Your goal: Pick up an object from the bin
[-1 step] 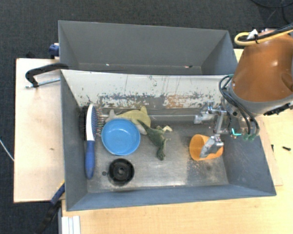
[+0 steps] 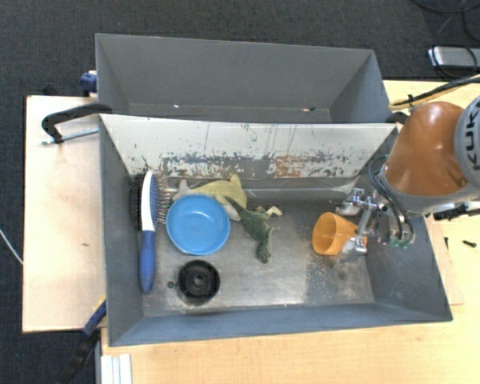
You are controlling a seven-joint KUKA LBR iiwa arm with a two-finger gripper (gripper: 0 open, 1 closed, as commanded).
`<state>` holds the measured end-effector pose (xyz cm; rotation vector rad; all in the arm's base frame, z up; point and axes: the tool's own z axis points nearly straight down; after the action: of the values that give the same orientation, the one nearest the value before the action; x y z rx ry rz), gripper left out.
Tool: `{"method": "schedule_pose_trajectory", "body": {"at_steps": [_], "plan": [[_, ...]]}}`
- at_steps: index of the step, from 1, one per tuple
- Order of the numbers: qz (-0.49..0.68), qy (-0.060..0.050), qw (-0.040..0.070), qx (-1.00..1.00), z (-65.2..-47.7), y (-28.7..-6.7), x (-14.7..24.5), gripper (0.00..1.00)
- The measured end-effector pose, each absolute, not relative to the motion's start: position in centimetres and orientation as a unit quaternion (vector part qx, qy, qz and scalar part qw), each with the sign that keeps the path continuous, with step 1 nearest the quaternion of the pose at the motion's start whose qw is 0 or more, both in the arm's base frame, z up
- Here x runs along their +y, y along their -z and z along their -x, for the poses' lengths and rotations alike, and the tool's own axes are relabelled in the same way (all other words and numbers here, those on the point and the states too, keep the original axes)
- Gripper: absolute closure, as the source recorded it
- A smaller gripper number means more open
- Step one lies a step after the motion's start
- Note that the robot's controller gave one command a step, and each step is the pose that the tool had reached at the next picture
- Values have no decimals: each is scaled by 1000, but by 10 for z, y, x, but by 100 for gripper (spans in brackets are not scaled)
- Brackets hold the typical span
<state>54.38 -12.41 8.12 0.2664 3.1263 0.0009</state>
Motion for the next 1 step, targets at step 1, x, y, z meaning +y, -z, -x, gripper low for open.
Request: {"method": "schedule_pose_trajectory", "body": {"at_steps": [1], "plan": [[-220,-1,3,975,-543,-101,-115,0]]}}
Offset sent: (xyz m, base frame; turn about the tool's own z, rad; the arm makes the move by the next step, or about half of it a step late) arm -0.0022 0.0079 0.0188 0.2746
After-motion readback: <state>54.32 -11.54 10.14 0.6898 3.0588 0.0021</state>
